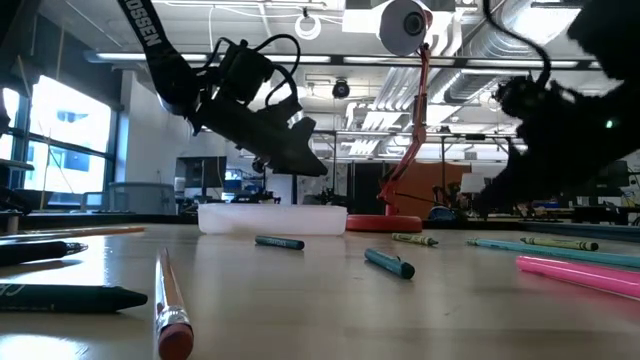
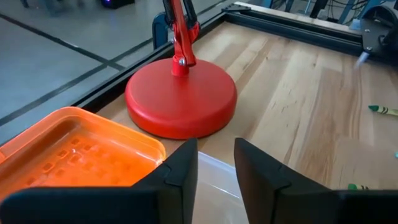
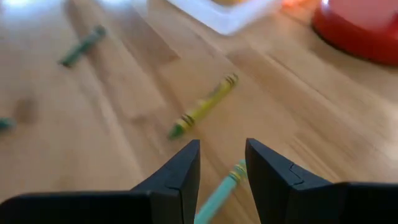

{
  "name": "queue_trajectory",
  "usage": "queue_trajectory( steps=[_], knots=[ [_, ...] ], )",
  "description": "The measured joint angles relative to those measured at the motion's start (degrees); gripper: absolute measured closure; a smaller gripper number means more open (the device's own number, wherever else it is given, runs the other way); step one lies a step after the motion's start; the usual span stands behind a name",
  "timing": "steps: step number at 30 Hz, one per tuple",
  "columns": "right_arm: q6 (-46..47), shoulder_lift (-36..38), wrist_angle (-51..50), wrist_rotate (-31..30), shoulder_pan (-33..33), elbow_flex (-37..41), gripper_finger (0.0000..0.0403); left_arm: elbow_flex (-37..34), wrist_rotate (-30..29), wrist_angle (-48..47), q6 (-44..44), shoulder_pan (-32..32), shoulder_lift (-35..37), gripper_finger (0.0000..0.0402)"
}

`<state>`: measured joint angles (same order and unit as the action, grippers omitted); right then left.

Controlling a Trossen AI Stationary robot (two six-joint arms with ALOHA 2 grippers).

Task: Pick & place school supplies into a supply box
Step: Put the light blue pencil into the orange supply box

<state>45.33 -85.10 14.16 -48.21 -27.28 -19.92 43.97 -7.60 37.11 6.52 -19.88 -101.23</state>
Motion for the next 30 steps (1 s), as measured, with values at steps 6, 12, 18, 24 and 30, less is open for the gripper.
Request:
queue_trajectory(
  steps=[6,12,18,24,30],
  knots=[
    [4.2,-9.2,4.4,1.8,2.6,-0.1,0.0295,0.0,0.0,0.0,0.0,0.0,0.0,0.0275],
    [4.1,-14.4,6.8,0.1,3.9,-0.2,0.0298,0.0,0.0,0.0,0.0,0.0,0.0,0.0275],
    [2.1,-16.2,7.0,-0.1,5.6,-0.2,0.0352,0.0,0.0,0.0,-0.2,0.0,0.0,0.0275],
    [-4.6,-16.3,8.5,1.5,7.4,-0.1,0.039,0.0,0.0,0.0,-0.2,0.0,0.0,0.0275],
    [-10.6,-16.7,15.1,2.6,9.6,0.2,0.0397,0.0,0.0,0.0,-0.2,0.0,0.0,0.0275]
  ],
)
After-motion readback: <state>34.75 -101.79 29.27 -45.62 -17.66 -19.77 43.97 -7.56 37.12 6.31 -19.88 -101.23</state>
